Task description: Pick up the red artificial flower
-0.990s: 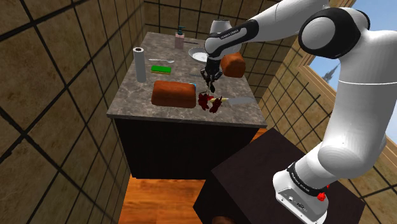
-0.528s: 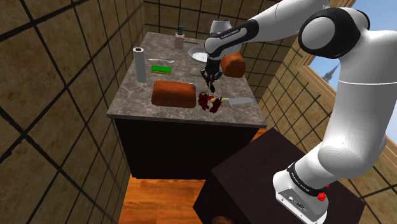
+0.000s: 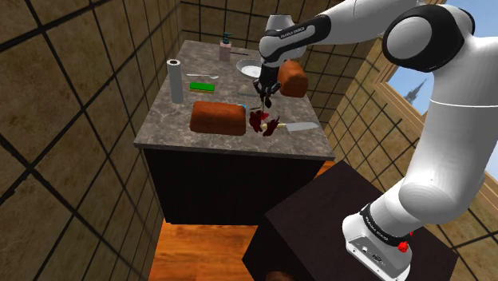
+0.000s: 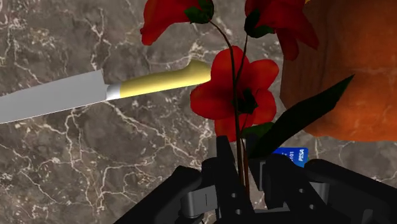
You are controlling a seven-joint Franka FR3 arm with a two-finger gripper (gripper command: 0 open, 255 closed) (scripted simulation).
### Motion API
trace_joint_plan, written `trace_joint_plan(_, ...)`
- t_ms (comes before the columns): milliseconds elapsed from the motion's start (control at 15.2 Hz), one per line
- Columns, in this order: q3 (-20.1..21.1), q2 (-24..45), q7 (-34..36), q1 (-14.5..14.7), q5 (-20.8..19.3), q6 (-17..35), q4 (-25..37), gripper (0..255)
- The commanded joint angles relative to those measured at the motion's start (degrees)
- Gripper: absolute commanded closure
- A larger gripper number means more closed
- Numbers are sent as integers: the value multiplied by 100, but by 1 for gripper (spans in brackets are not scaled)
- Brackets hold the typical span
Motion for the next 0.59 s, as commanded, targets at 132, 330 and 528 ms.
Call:
trace_joint_plan(132, 4, -151, 8, 8, 1, -252, 102, 255)
trace_joint_plan(330, 4, -248, 6, 8, 2, -441, 196, 255)
trace_joint_plan(528, 4, -283, 5, 8, 2, -515, 234, 255)
